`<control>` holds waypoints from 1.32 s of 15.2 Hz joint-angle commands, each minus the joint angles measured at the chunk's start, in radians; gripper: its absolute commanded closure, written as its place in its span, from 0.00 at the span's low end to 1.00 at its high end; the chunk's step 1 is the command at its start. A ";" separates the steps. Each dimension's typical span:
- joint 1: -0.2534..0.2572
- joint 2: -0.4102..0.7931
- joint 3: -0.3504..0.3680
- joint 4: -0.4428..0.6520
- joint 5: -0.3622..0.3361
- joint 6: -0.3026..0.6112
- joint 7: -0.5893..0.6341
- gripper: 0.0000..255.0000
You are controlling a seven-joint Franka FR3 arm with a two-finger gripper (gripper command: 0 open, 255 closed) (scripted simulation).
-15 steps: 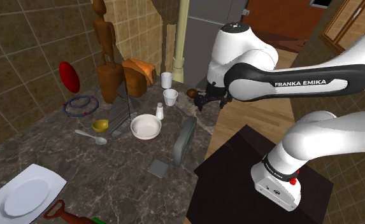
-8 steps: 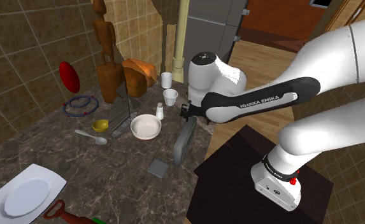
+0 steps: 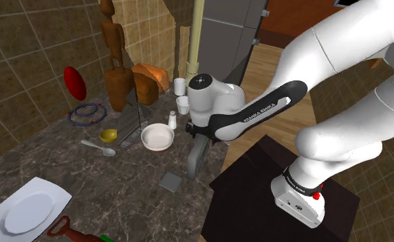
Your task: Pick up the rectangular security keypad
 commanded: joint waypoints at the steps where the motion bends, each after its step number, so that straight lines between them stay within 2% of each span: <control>1: -0.074 0.066 0.070 -0.002 -0.091 0.025 0.077 0.00; 2: -0.118 0.108 0.108 -0.002 -0.154 0.030 0.126 0.00; 3: -0.181 0.233 0.155 0.007 -0.334 0.011 0.261 0.00; 5: -0.132 0.216 0.108 0.005 -0.312 0.018 0.244 0.00; 6: -0.131 0.224 0.107 0.007 -0.323 0.015 0.253 1.00; 15: -0.134 0.217 0.110 0.005 -0.313 0.018 0.245 1.00; 16: -0.160 0.140 0.145 0.000 -0.202 0.030 0.162 1.00; 17: -0.149 0.063 0.144 -0.004 -0.086 0.034 0.075 1.00; 18: -0.115 0.016 0.116 -0.004 -0.018 0.027 0.022 1.00; 20: -0.017 -0.017 0.020 0.001 0.026 0.001 -0.016 1.00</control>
